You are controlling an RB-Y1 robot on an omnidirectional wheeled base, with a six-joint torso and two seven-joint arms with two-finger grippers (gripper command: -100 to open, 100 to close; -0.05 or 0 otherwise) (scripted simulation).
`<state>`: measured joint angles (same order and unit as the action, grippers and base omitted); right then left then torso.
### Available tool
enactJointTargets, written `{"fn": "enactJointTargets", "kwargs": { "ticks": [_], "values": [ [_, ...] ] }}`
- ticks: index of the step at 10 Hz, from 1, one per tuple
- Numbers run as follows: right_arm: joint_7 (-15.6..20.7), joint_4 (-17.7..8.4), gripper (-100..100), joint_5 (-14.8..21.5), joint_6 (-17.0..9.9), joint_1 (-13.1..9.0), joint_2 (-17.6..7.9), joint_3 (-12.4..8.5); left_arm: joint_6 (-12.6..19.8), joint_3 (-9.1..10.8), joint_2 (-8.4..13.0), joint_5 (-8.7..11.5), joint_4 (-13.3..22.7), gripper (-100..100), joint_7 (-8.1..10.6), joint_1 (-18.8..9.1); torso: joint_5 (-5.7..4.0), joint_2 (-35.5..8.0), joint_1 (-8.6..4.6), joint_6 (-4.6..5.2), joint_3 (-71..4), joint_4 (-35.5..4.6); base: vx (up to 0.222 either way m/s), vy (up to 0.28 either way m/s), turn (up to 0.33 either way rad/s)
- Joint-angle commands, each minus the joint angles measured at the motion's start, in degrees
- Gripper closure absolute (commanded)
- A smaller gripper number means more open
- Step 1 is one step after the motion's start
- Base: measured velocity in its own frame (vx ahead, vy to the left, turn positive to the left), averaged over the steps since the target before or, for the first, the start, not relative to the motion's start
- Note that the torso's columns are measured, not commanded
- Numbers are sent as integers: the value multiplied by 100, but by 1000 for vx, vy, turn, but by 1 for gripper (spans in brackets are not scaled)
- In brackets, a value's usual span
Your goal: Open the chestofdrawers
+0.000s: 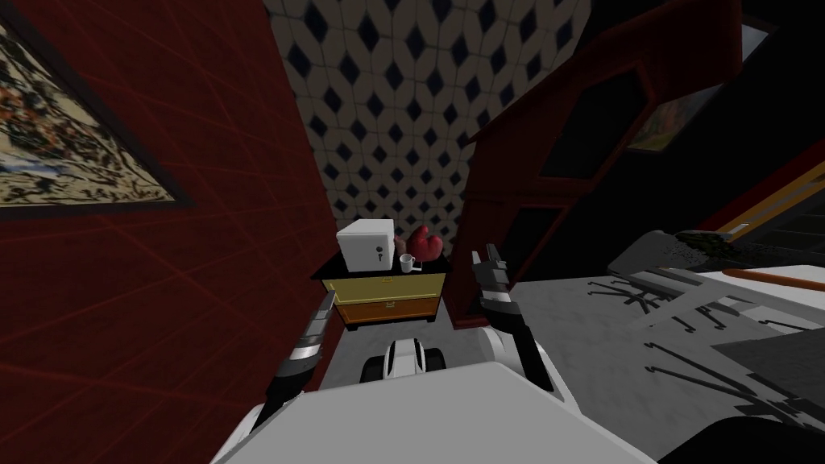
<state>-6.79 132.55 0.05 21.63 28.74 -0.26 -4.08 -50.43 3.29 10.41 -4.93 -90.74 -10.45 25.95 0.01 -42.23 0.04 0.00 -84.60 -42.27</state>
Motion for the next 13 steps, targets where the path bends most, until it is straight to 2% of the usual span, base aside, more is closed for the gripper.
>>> {"fn": "enactJointTargets", "kwargs": {
  "ticks": [1, 4, 5, 6, 7, 12, 13],
  "values": [
    [0, 0, 0, 0, 0, 0, 0, 0, -254, -2, 1, -37, 421, -100, -29, -67, 1, -6, 3, 0, 3, -1, 96, -37, -11],
    [0, 0, 0, 0, 0, 0, 0, 0, -565, -4, -6, -85, 951, -100, -61, -150, -2, -7, -4, -1, 2, -1, 105, -45, -9],
    [0, 0, 0, 0, 0, 0, 0, 0, -565, -4, -6, -85, 1047, -100, -61, -150, -1, -10, -4, 0, 6, -3, 61, -44, -3],
    [0, 0, 0, 0, 0, 0, 0, 0, -719, -4, -16, -109, 1201, -100, -76, -191, -1, -19, -4, 0, 11, -5, 59, -46, -11],
    [0, 0, 0, 0, 0, -1, 0, 0, -719, -4, -16, -109, 1330, -100, -76, -191, -1, -14, -5, 0, 9, -4, 55, -33, -4],
    [0, 0, 0, 0, 0, 0, 0, 0, -1157, -6, -66, -177, 2084, -100, -120, -309, 0, -7, -1, 0, 3, -1, 72, -31, -7],
    [0, 0, 0, 0, 0, 0, 0, 0, -1157, -6, -66, -177, 2142, -100, -120, -309, -1, -4, -5, 0, 3, -1, 64, -33, -4]
  ]
}}
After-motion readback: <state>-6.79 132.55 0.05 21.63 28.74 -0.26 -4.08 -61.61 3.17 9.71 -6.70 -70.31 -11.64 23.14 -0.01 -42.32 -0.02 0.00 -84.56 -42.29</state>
